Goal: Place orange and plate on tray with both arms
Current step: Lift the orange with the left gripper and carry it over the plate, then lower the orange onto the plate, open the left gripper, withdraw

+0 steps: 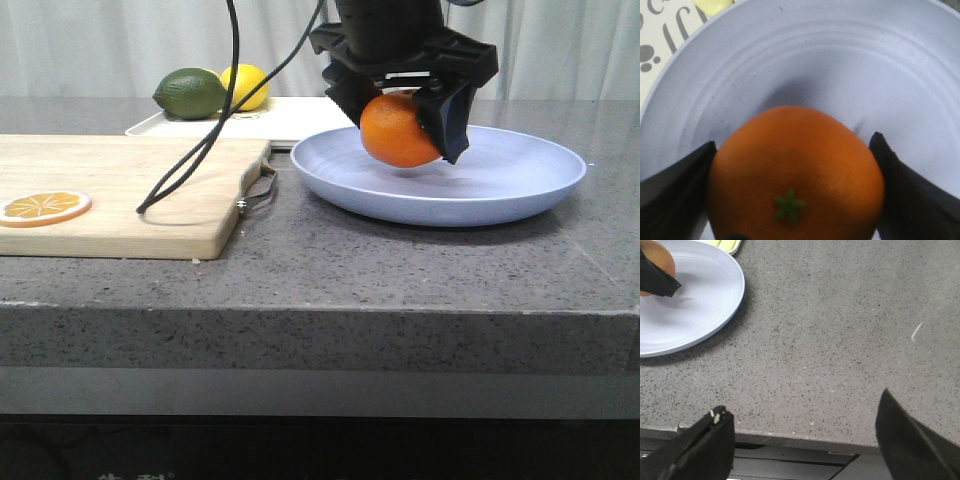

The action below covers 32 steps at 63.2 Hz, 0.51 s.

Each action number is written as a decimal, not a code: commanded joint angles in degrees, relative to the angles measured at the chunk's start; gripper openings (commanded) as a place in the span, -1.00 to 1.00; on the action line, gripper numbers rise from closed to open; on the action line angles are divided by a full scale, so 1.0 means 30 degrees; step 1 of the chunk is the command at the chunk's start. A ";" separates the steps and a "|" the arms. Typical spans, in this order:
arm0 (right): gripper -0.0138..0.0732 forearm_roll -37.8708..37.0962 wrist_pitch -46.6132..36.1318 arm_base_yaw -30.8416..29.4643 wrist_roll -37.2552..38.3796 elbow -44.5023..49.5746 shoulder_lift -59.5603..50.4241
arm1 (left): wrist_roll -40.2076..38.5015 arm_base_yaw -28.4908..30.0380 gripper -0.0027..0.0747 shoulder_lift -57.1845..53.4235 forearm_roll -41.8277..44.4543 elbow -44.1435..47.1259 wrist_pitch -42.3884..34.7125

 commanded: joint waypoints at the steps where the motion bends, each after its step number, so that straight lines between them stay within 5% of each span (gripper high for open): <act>1: 0.67 -0.0048 -0.1533 -0.0081 -0.0210 -0.0665 0.0341 | 0.0027 -0.0160 0.61 -0.1329 -0.0041 -0.0723 -0.0851; 32: 0.67 -0.0048 -0.1757 -0.0081 -0.0210 -0.0665 0.0341 | -0.1580 0.0150 0.68 -0.2672 -0.0941 -0.0723 0.0065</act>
